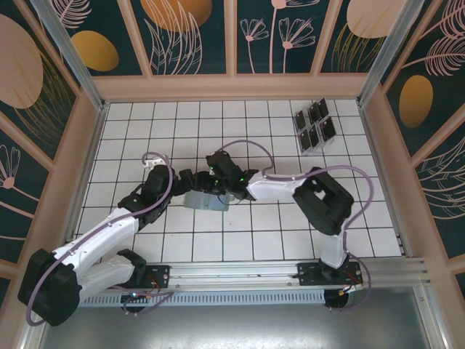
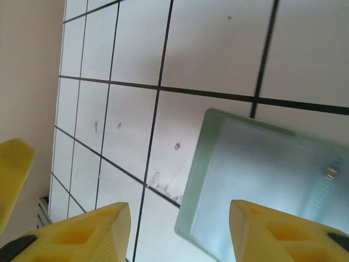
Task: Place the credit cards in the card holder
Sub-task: Flip over the card slot in the card holder.
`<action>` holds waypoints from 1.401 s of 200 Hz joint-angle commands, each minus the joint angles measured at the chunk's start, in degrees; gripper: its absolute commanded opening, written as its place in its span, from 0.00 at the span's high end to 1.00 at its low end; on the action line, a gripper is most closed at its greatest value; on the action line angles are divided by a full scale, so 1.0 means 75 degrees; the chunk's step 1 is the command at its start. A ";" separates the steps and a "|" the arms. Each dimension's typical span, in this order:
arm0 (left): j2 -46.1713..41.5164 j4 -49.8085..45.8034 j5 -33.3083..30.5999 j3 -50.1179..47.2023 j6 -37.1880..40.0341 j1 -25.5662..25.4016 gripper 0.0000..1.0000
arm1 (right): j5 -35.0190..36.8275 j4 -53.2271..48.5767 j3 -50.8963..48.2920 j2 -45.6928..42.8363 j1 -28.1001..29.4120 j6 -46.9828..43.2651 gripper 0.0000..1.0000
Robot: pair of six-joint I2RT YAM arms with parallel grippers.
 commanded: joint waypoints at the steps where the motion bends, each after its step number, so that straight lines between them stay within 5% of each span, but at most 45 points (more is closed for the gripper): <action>1: 0.0779 -0.0111 0.0191 0.0243 0.0563 -0.0035 0.07 | 0.0557 -0.0461 -0.0338 -0.0706 -0.0082 -0.0360 0.49; 90: 0.2509 -0.0402 -0.0043 0.0758 0.1175 -0.0030 0.06 | 0.1535 -0.1799 -0.0346 -0.0552 -0.0139 -0.1170 0.50; 280: 0.3305 -0.0074 0.0234 0.0191 0.0666 -0.0030 0.04 | 0.0185 -0.0596 -0.0801 0.0359 -0.0386 -0.0814 0.50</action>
